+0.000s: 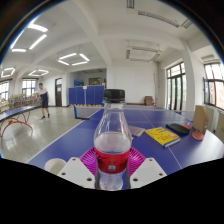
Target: Pour water
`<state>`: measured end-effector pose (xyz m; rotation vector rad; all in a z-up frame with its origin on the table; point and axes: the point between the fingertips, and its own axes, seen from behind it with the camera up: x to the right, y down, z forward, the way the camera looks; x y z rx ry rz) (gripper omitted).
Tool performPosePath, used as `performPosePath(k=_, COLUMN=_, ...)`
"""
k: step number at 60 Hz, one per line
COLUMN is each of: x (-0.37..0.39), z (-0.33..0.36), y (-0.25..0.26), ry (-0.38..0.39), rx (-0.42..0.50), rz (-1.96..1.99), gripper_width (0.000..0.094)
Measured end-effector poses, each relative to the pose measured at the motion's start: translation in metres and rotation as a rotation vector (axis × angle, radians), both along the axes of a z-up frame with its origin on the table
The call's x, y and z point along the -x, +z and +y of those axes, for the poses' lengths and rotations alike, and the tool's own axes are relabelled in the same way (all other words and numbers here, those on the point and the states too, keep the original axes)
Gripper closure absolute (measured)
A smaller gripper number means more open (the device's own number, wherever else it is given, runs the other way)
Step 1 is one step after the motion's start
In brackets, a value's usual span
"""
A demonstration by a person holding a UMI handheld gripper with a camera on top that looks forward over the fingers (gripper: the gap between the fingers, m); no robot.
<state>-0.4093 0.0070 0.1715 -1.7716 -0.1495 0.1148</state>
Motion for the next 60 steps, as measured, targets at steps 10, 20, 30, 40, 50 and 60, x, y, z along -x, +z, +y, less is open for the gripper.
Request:
performPosePath(k=10, x=-0.008, z=-0.009, y=-0.051, ry=0.018, rx=0.027, rz=-0.037, gripper_width=0.0592)
performPosePath(k=20, x=-0.006, z=-0.007, y=-0.046, ry=-0.003, rx=-0.038, rz=-0.034, gripper_width=0.0540)
performPosePath(k=30, x=-0.004, z=-0.006, y=-0.070, ry=-0.013, rx=0.108, rz=-0.050, gripper_width=0.0174)
performPosePath(k=40, x=-0.013, z=-0.046, y=-0.044, ry=-0.065, rx=0.162, rz=-0.078, gripper_width=0.0085)
performPosePath(k=50, x=-0.016, z=-0.131, y=-0.002, ry=-0.131, rx=0.208, rz=-0.093, gripper_width=0.0082)
performPosePath(k=60, x=-0.004, z=-0.227, y=0.036, ry=-0.169, rx=0.229, rz=-0.108, gripper_width=0.0086)
